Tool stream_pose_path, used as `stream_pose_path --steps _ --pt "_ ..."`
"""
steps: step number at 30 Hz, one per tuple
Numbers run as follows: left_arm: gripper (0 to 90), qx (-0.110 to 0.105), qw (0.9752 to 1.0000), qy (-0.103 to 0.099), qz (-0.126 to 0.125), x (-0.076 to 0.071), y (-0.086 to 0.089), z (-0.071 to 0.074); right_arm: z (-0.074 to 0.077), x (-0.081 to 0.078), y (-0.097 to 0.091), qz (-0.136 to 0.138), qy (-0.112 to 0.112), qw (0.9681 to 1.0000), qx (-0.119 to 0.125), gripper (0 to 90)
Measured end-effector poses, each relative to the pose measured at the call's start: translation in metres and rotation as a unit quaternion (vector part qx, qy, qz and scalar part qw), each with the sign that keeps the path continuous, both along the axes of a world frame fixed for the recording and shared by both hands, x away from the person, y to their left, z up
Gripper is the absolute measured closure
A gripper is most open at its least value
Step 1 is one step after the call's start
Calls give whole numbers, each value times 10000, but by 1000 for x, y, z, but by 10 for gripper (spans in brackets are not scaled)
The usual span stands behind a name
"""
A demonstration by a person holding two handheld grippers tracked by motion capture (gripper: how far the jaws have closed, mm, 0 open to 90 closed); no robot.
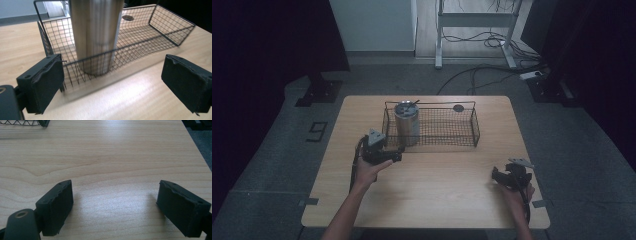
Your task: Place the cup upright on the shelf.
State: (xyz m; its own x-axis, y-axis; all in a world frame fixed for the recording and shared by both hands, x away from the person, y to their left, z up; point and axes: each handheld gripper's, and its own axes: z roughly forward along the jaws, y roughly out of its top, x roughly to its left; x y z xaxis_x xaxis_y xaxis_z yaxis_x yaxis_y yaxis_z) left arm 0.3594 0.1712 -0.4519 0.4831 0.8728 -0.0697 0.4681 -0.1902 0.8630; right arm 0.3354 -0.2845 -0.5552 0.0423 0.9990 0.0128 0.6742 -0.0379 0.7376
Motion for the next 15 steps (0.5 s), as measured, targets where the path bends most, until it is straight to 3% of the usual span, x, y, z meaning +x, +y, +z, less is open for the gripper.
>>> stream_pose_path --steps 3,15 --pt "52 4 10000 2 -34 -10 4 -6 0 0 0 0 0 10000 -1 133" --pt "55 -60 9991 384 -170 -38 23 -35 0 0 0 -13 1 10000 0 134"
